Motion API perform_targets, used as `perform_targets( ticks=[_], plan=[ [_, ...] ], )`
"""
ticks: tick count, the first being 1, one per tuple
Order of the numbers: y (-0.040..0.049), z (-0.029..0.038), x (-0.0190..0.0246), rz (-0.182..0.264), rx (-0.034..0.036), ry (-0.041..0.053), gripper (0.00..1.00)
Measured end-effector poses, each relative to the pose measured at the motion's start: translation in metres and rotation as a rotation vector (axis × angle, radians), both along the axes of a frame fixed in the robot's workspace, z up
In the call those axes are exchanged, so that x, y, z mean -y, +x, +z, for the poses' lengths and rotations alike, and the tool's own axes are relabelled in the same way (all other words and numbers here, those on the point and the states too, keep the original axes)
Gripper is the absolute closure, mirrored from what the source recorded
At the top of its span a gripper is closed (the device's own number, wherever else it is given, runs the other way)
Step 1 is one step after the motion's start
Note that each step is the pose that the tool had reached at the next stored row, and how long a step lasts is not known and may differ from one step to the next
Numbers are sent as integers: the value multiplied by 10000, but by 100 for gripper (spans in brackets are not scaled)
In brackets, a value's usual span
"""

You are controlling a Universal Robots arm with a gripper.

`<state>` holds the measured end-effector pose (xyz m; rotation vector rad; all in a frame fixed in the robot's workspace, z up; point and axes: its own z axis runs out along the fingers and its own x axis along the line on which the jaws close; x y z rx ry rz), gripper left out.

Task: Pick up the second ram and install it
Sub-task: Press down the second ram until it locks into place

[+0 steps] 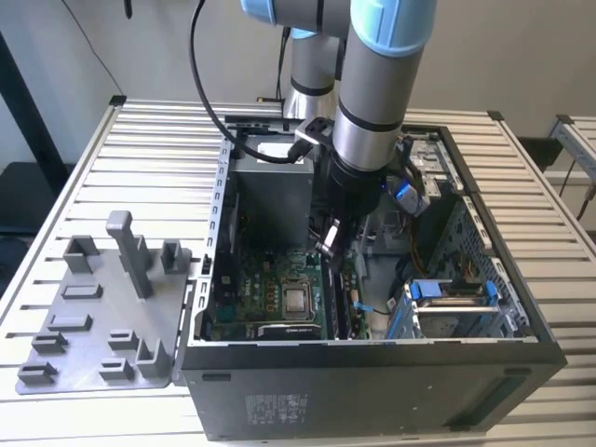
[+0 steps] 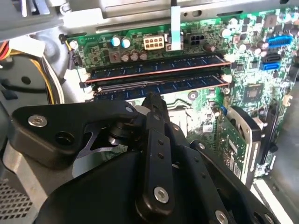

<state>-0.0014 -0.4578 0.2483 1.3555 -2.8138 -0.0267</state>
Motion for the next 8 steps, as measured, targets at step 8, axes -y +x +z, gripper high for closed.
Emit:
perform_targets(
  ticks=[8],
  plan=[
    [-1,-16,0,1108,0,179,89]
  ],
)
